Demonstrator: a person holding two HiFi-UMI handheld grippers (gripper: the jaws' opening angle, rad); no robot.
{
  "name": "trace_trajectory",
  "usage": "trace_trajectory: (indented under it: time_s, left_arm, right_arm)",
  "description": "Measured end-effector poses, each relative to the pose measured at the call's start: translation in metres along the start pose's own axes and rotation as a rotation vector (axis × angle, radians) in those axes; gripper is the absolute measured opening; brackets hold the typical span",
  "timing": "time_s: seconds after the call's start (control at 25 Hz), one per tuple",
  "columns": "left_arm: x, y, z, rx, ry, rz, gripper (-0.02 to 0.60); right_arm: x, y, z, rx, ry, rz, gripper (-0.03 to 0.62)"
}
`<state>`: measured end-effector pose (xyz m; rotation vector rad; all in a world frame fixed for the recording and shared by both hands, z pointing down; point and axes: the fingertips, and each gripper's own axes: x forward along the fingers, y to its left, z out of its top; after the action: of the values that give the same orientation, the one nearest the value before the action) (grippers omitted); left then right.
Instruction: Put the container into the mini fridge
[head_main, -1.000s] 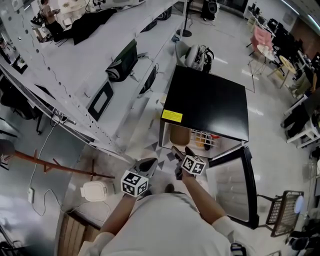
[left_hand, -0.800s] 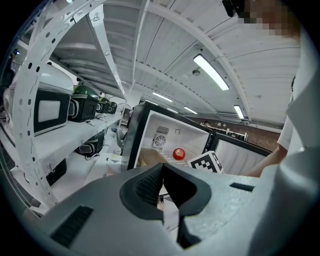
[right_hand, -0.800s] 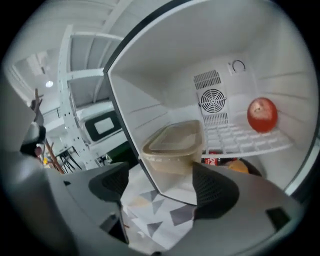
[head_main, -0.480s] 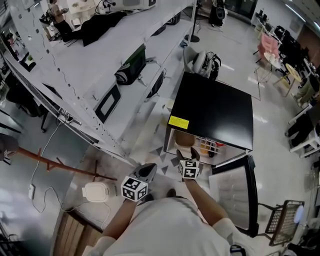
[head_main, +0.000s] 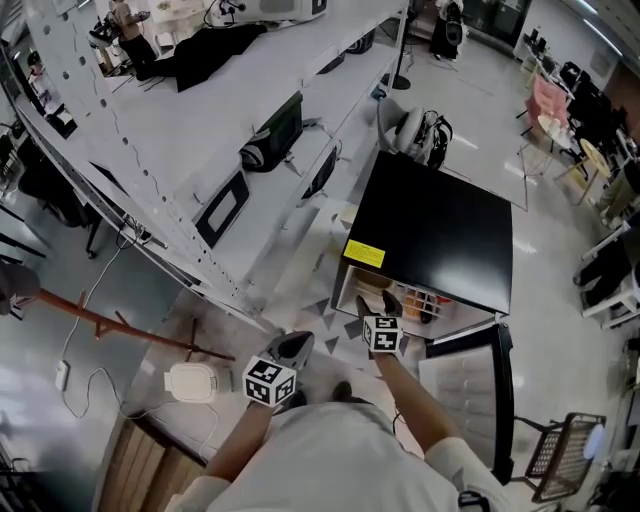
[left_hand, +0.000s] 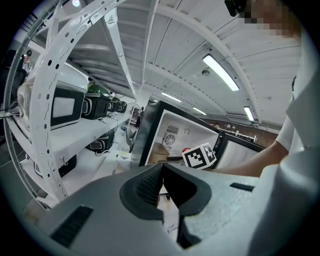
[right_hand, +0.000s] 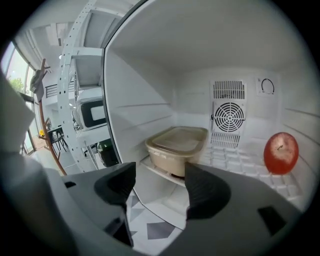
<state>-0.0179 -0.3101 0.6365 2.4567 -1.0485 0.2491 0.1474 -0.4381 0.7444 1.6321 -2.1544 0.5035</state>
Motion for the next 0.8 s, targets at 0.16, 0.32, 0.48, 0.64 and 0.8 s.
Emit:
trace_trajectory:
  time_s: [0.16,0.32,0.48,0.64,0.8]
  left_arm:
    - [0.0,0.002,0.0,0.005,0.002,-0.011,0.005]
    - [-0.001,-0.001,0.001,0.016,0.004,-0.043,0.005]
    - [-0.003,-0.002,-0.004,0.025,0.017,-0.084,0.005]
    - [-0.003,-0.011,-0.013,0.038,0.042,-0.146,0.005]
    - [-0.001,-0.023,-0.015,0.063,0.063,-0.222,0.005]
  right_arm:
    - [-0.006,0.001,-0.001,-0.002,-0.002,0.01,0.308]
    - [-0.029,0.013,0.0,0.042,-0.012,0.061,0.248]
    - [-0.063,0.019,0.012,0.042,-0.057,0.072,0.222]
    - [-0.099,0.017,0.026,0.023,-0.113,0.028,0.21]
    - [-0.132,0.017,0.033,0.024,-0.155,-0.027,0.187]
